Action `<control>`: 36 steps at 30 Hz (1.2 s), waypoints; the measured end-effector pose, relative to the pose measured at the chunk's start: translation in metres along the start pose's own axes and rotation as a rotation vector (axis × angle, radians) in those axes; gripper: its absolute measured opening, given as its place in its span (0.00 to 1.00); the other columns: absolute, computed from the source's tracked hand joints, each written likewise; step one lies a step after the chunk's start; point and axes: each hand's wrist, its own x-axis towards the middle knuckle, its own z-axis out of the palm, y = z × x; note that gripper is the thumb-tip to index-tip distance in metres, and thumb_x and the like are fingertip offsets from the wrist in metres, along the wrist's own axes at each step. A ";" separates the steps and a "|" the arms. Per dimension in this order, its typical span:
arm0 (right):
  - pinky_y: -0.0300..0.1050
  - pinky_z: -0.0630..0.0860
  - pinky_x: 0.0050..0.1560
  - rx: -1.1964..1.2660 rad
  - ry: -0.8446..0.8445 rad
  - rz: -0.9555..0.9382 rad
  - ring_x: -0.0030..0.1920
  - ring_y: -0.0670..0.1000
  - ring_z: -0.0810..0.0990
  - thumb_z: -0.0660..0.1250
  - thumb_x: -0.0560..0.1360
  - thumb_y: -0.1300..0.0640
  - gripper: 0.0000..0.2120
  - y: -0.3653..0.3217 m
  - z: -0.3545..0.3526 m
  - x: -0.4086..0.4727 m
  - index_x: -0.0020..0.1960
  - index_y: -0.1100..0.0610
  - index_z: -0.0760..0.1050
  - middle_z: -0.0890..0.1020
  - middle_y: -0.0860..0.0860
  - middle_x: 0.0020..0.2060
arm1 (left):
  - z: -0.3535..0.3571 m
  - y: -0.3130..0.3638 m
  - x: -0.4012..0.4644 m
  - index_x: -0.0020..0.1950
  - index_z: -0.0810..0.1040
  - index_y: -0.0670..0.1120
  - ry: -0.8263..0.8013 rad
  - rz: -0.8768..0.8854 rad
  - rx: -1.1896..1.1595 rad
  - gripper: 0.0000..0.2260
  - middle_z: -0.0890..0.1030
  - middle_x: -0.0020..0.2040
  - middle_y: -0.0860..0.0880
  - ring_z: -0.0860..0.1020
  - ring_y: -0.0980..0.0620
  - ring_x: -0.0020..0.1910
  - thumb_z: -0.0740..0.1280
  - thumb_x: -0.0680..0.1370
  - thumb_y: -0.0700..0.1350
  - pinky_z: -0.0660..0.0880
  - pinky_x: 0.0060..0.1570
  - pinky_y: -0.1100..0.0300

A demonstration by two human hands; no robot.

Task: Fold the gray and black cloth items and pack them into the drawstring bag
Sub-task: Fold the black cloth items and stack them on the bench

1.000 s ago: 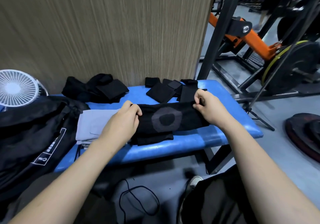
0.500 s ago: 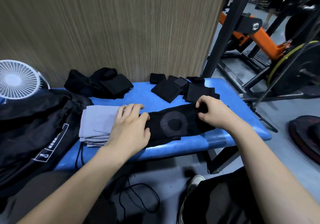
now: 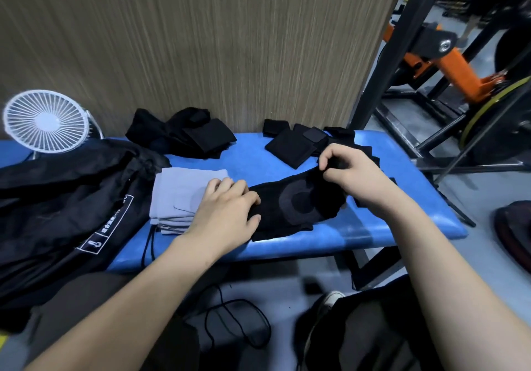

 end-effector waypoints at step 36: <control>0.39 0.69 0.40 -0.666 -0.342 -0.114 0.39 0.46 0.71 0.75 0.72 0.54 0.15 0.022 0.038 0.019 0.57 0.49 0.75 0.72 0.46 0.37 | 0.004 0.008 -0.001 0.56 0.81 0.51 0.061 0.107 -0.021 0.14 0.75 0.49 0.53 0.74 0.49 0.52 0.68 0.76 0.57 0.53 0.71 0.58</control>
